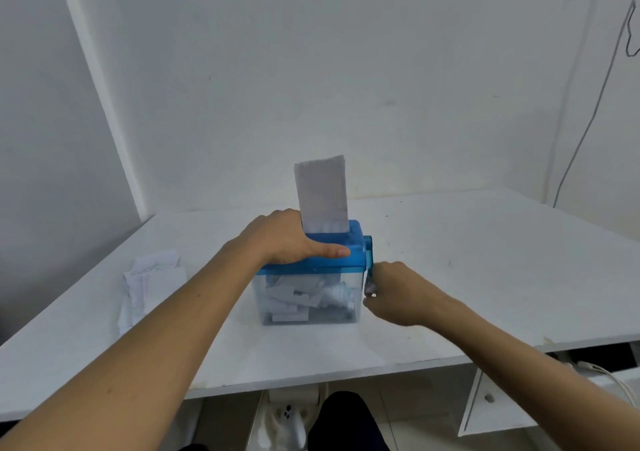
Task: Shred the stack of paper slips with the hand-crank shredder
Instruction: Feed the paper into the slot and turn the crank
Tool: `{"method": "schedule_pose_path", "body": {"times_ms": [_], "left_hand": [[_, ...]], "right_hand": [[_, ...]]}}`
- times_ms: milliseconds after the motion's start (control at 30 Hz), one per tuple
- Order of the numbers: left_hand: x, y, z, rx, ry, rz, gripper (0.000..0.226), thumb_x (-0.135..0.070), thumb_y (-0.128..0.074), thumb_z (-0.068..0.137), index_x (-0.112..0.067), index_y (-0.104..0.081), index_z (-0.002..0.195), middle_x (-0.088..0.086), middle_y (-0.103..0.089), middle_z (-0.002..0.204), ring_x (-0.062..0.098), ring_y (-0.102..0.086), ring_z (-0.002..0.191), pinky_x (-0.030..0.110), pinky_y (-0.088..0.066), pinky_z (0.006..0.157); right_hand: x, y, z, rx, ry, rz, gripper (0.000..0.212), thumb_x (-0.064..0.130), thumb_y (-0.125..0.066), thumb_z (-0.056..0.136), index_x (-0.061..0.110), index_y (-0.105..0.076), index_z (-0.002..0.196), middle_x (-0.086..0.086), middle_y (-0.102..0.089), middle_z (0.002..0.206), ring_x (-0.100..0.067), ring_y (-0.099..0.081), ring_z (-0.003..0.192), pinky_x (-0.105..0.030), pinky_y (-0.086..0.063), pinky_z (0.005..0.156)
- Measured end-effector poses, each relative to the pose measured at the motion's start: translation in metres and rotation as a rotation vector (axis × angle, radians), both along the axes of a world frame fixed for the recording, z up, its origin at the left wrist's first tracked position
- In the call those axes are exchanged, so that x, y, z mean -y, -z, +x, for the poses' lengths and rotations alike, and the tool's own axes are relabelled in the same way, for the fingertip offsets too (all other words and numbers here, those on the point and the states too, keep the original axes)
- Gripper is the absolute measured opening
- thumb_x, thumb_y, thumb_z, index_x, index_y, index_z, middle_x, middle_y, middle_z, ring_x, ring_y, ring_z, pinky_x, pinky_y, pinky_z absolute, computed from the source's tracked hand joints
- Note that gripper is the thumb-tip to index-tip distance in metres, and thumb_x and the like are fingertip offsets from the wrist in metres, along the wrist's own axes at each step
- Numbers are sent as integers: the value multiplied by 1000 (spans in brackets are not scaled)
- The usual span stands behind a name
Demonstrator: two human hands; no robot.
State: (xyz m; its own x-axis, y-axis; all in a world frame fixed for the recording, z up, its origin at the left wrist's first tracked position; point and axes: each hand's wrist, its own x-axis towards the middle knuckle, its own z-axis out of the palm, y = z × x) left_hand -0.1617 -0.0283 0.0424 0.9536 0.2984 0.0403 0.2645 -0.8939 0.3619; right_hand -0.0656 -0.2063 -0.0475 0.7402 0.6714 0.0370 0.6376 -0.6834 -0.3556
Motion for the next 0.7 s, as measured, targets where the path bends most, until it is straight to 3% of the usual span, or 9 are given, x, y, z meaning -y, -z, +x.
{"method": "schedule_pose_path", "body": {"times_ms": [167,233,433,600,700], "left_hand": [[4,-2,-2,-29,-1,-17,106,-93,-57,46,-40,-53,138,-6,-64,129,20,-60,107,43,-51,98],[4,-2,-2,-37,2,-36,109,-93,-58,46,-37,-54,139,-5,-64,129,20,-60,106,43,-51,98],[3,1,0,-16,4,-42,111,-97,-54,42,-41,-54,137,-6,-64,128,19,-61,104,43,-51,97],[4,5,0,-9,-20,-30,114,-98,-57,36,-39,-54,134,-9,-64,119,18,-60,100,41,-52,94],[5,4,3,18,-15,14,104,-96,-61,47,-39,-54,134,-8,-64,120,19,-59,100,41,-51,94]], "right_hand": [[6,-48,-14,-145,-26,-170,18,23,-70,89,14,-54,89,-4,-60,80,-13,-58,67,-22,-52,60],[8,-67,-18,-198,-26,-218,24,26,-74,87,11,-57,93,-3,-57,76,-13,-57,64,-22,-55,60],[11,-107,-14,-294,-2,-264,28,30,-74,87,7,-61,79,5,-48,47,-9,-45,44,-24,-56,55],[14,-135,-4,-143,65,15,28,24,-70,88,3,-66,70,-4,-52,56,-15,-50,49,-25,-55,49],[13,-141,4,-121,72,84,39,32,-70,90,1,-68,67,-5,-52,53,-17,-52,51,-28,-59,53]]}}
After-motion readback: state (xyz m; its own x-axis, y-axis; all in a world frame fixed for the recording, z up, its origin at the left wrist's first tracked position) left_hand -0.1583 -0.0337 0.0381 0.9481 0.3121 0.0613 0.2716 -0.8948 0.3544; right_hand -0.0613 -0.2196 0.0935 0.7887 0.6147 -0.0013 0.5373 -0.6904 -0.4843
